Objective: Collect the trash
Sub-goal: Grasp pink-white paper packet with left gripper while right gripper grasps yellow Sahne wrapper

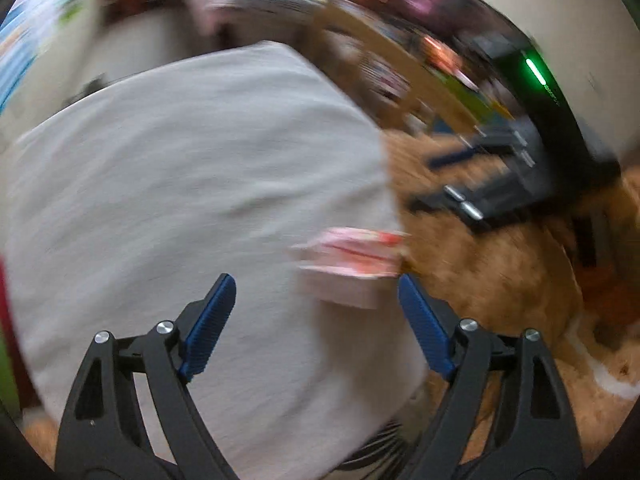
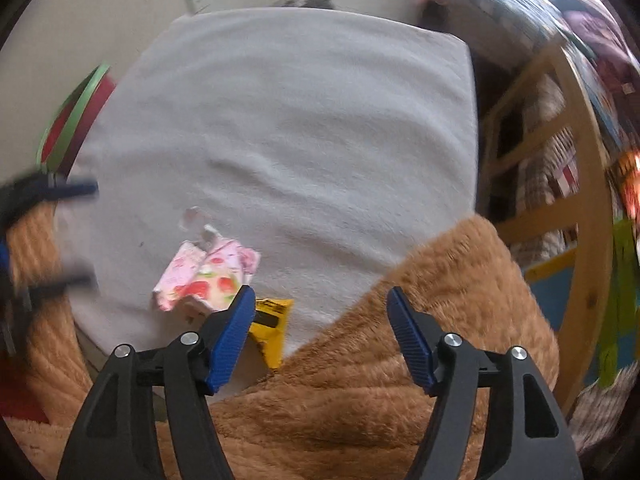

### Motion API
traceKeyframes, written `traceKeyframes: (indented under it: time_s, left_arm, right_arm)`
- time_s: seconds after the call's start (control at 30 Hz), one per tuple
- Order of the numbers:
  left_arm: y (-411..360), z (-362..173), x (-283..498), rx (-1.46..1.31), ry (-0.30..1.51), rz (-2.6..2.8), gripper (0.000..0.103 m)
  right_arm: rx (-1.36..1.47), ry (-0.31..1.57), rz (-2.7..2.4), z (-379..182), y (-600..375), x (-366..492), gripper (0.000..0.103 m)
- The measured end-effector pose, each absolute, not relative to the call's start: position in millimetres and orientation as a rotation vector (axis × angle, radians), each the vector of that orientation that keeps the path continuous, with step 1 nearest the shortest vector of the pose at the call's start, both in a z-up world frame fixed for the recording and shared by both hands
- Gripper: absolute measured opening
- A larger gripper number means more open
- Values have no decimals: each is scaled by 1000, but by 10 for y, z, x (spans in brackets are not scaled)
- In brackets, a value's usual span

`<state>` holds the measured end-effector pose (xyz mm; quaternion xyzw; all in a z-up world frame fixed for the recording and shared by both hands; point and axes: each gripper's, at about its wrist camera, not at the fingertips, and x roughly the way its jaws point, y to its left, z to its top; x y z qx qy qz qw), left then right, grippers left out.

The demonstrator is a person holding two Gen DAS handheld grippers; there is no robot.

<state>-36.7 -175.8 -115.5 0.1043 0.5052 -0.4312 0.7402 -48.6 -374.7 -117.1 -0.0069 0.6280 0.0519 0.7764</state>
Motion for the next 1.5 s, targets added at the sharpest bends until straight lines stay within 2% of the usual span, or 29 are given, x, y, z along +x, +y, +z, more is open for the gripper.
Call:
traceKeyframes:
  time_s: [0.17,0.2,0.23,0.27,0.3,0.53,0.87,0.93,0.97,1.1,1.17,1.37,1.43,1.5]
  left_arm:
    - [-2267,-1376,-386,330,1163,-968,83]
    - [-2341,-1455,-367,339,1200,-957,78]
    - [-2366,-1495,-363,346,1219,-950,60]
    - [-2380,-1527,-359,353,1234,-940,51]
    - [-2339,-1564,-335,340,1255,-932,37]
    - [-1801,-1317,-32,105,1208,-797,14]
    - [-1104,-1387,315,-29,1227,-566,16]
    - [-1032,-1393,336,-48,1232,-557,25]
    - [-984,-1390,344,-52,1231,-550,29]
    - [-865,-1381,310,-49,1226,-536,49]
    - [-820,-1382,295,-49,1223,-534,58]
    - [-641,-1402,226,-57,1238,-535,59]
    - [-606,-1385,179,-45,1238,-550,70]
    - [-598,-1370,134,-27,1234,-559,71]
  right_arm:
    - [93,1337,21,-1176,-3947,-517,66]
    - [104,1337,15,-1175,-3953,-501,66]
    - [113,1335,12,-1167,-3959,-496,66]
    - [117,1333,14,-1164,-3961,-494,66]
    - [119,1332,22,-1161,-3956,-491,66]
    - [91,1392,145,-1236,-3671,-447,66]
    - [-156,1540,304,-1534,-3139,-467,68]
    - [-188,1554,317,-1572,-3094,-470,54]
    - [-198,1560,318,-1593,-3082,-472,39]
    - [-145,1512,304,-1527,-3137,-420,25]
    - [-100,1466,288,-1444,-3176,-365,22]
    - [-2,1346,211,-1301,-3197,-133,22]
    - [36,1315,189,-1288,-3188,-44,22]
    - [72,1300,183,-1290,-3157,12,22]
